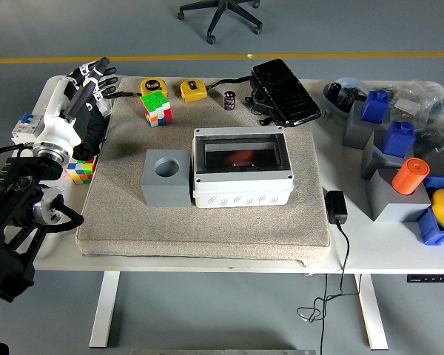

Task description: Fetch the battery,place it into the box,close the lid of the box

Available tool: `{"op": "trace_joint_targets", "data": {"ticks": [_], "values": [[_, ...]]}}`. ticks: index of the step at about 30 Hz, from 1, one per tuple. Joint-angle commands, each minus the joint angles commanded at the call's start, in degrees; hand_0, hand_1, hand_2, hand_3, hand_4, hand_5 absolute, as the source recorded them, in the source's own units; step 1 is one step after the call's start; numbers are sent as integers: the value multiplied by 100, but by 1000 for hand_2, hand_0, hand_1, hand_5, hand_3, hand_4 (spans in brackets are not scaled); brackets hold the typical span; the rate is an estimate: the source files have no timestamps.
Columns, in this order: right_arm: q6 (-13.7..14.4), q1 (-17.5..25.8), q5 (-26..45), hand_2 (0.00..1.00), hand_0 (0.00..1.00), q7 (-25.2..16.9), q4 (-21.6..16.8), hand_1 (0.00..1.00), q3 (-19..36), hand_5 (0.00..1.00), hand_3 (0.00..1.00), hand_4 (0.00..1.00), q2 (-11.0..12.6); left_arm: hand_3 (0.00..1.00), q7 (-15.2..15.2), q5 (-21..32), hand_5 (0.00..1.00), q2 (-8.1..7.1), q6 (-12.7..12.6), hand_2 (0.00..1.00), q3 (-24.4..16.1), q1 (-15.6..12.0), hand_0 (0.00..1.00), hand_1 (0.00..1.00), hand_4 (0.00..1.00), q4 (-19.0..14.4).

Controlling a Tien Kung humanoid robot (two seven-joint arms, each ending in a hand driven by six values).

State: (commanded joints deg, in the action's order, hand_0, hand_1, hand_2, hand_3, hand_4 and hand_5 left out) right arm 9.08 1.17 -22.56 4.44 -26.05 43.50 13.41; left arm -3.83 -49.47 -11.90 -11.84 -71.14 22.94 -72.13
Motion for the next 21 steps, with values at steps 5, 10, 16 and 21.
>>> {"op": "trace_joint_targets", "data": {"ticks": [5,10,16,21], "values": [[0,28,1,660,618,-3,3,637,9,537,581,980,-17,651,-7,1,537,33,-41,692,-15,-31,718,693,929,6],[-4,37,15,660,618,-2,19,637,24,537,581,980,-43,652,3,-5,536,58,-67,690,-9,-41,717,693,928,10],[0,31,13,660,619,-5,18,638,70,538,581,980,-56,652,15,-11,534,76,-79,689,22,-25,716,690,928,17],[-3,31,22,660,619,-3,28,638,69,538,581,980,-64,652,19,-19,534,85,-87,689,18,-24,716,690,928,16]]}}
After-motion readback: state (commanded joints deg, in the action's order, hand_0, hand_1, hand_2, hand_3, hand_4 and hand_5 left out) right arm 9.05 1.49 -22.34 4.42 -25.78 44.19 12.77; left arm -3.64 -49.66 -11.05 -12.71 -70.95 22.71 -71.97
